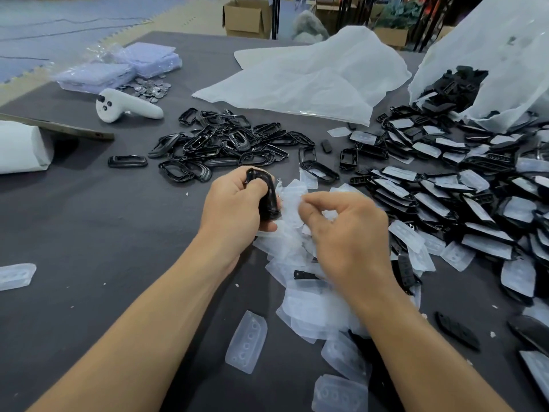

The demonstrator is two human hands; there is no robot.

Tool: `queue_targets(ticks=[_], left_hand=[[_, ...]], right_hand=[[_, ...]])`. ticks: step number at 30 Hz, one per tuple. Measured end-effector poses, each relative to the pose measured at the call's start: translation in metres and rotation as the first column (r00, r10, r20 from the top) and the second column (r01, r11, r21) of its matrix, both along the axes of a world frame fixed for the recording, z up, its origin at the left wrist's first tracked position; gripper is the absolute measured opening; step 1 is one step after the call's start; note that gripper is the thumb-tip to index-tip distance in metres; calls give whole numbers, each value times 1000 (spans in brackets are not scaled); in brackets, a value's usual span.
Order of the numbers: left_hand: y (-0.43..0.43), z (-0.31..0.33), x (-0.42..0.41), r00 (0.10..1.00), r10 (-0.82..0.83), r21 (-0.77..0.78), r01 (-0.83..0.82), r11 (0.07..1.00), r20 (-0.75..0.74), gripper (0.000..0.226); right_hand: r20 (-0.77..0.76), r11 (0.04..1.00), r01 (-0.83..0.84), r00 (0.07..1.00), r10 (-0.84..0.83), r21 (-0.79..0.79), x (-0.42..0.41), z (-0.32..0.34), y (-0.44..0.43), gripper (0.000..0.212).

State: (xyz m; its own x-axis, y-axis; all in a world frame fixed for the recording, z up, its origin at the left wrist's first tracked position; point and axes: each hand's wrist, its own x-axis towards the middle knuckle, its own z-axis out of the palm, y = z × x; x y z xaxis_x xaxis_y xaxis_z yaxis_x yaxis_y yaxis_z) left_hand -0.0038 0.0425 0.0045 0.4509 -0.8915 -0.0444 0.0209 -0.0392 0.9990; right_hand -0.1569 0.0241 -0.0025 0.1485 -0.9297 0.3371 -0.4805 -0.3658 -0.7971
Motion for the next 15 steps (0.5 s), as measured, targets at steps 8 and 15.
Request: queue_targets(ticks=[8, 15], left_hand=[[4, 2, -5, 994, -96, 55, 94, 994, 47, 28], [6, 5, -8, 989, -125, 80, 119, 990, 75, 30]], right_hand=[[458, 933, -150, 889, -18, 327, -3, 15, -4, 18], [532, 915, -161, 844, -67, 371, -6, 15, -5, 14]])
